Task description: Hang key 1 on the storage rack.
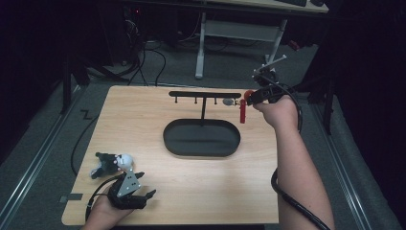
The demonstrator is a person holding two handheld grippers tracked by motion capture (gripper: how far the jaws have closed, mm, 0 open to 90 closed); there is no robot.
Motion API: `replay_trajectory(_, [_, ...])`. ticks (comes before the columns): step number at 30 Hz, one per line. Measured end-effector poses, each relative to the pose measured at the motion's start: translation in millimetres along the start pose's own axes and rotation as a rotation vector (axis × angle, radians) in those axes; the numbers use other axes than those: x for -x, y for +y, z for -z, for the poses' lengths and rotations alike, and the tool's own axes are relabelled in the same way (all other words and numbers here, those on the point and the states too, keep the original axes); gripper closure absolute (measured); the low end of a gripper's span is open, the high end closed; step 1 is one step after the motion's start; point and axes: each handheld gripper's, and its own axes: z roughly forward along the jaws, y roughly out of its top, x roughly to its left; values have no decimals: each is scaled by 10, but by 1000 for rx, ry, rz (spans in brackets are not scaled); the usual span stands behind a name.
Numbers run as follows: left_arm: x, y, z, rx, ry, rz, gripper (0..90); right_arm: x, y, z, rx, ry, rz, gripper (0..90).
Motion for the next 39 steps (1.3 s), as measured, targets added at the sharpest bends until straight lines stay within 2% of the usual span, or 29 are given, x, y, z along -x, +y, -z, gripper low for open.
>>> replay_trajectory(7, [9, 4, -4, -2, -3, -2, 265, 19, -139, -231, -39, 18, -10, 673])
replay_trajectory(18, [13, -2, -10, 0, 0, -2, 265, 2, -267, -542, -68, 57, -26, 673])
replay_trajectory(27, [18, 1, -7, -8, -5, -11, 265, -56, -350, -871, -91, 79, -37, 670])
replay_trajectory(32, [19, -2, -10, -7, -3, -9, 265, -82, -403, -1054, -86, 89, -48, 666])
replay_trajectory(35, [21, -3, -10, -9, -3, -12, 265, -99, -448, -1159, -51, 95, -55, 627])
replay_trajectory(39, [24, -4, -17, -12, -6, -14, 266, -106, -491, -1240, -48, 110, -70, 537])
